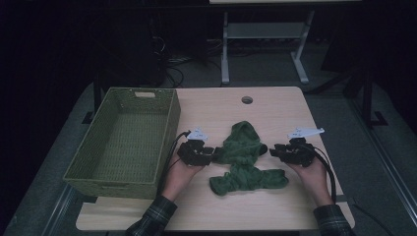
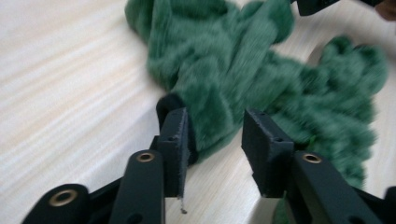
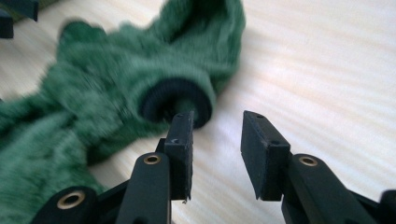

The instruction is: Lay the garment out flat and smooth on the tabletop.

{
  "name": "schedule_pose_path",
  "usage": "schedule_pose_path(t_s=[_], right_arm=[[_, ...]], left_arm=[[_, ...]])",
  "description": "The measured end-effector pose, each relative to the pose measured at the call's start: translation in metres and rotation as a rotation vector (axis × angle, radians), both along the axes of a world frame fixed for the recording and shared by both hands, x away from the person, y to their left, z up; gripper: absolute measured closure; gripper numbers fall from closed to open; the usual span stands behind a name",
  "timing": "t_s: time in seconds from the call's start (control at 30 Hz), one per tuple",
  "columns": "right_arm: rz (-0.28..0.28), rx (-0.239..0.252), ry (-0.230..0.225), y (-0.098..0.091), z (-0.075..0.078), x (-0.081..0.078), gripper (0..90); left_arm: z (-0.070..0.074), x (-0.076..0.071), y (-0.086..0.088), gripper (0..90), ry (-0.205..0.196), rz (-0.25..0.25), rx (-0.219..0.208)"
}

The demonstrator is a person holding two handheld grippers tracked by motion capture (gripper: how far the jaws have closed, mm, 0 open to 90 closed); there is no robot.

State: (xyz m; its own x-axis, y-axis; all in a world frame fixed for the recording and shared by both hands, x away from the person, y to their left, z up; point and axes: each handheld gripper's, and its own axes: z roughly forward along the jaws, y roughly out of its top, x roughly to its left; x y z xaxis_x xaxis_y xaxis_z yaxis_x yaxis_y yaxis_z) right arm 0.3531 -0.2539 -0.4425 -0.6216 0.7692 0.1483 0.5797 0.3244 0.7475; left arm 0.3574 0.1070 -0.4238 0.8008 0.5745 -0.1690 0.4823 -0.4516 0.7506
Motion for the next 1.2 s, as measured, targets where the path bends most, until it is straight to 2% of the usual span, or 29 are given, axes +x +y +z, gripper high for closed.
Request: schedule_pose_path(t_s=[0.07,0.1,0.13,0.2,0.27,0.33,0.37,0.4,0.43,0.47,0.5,0.57,0.63,0.73,0.83,0.87,0.97,1.07,1.2], right_arm=[[-0.001,0.028,-0.033,-0.002,0.008,0.000,64.0],[0.001,0.036,-0.032,-0.003,0.011,0.001,63.6],[0.002,0.031,-0.022,-0.002,0.013,0.004,62.9],[-0.003,0.029,-0.029,-0.001,0.016,0.010,63.1],[-0.003,0.031,-0.001,0.001,0.018,0.020,62.2],[-0.012,0.018,-0.023,0.004,0.019,0.026,62.7],[-0.010,0.016,0.001,0.005,0.019,0.032,62.4],[-0.014,0.017,0.005,0.007,0.019,0.036,62.5],[-0.020,0.016,-0.013,0.008,0.019,0.040,63.4],[-0.021,0.016,-0.009,0.010,0.018,0.044,63.2],[-0.021,0.016,0.019,0.011,0.017,0.049,62.9],[-0.025,0.013,0.029,0.015,0.013,0.057,62.9],[-0.031,0.017,0.027,0.020,0.009,0.062,63.1],[-0.026,0.008,0.064,0.026,0.000,0.072,61.2],[-0.028,0.004,0.083,0.033,-0.005,0.077,60.9],[-0.024,-0.003,0.088,0.035,-0.007,0.079,61.1],[-0.027,-0.022,0.090,0.041,-0.011,0.083,61.4],[-0.025,-0.024,0.111,0.043,-0.016,0.086,62.7],[-0.013,-0.036,0.131,0.045,-0.020,0.085,69.1]], left_arm=[[0.007,0.002,-0.001,59.3,-0.020,0.003,-0.006],[0.009,0.004,-0.002,59.0,-0.023,0.004,-0.003],[0.011,0.007,-0.002,58.6,-0.028,0.010,-0.006],[0.014,0.015,-0.004,58.1,-0.035,0.015,-0.015],[0.016,0.024,-0.007,57.7,-0.045,0.021,-0.014],[0.017,0.034,-0.010,57.4,-0.048,0.022,-0.015],[0.016,0.039,-0.013,57.3,-0.050,0.022,-0.018],[0.014,0.045,-0.015,56.8,-0.047,0.018,-0.011],[0.012,0.051,-0.018,56.6,-0.043,0.020,-0.011],[0.010,0.056,-0.021,56.2,-0.034,0.017,-0.007],[0.007,0.061,-0.024,56.1,-0.025,0.012,-0.001],[0.001,0.070,-0.029,55.2,-0.010,0.009,-0.001],[-0.005,0.078,-0.034,53.9,0.004,0.003,0.017],[-0.015,0.088,-0.039,53.0,0.023,-0.001,0.009],[-0.023,0.093,-0.044,51.8,0.044,-0.010,0.001],[-0.024,0.094,-0.046,51.1,0.044,-0.022,0.012],[-0.029,0.095,-0.052,51.3,0.059,-0.023,0.009],[-0.033,0.097,-0.056,54.9,0.080,-0.032,0.016],[-0.037,0.096,-0.058,63.5,0.088,-0.064,0.070]])
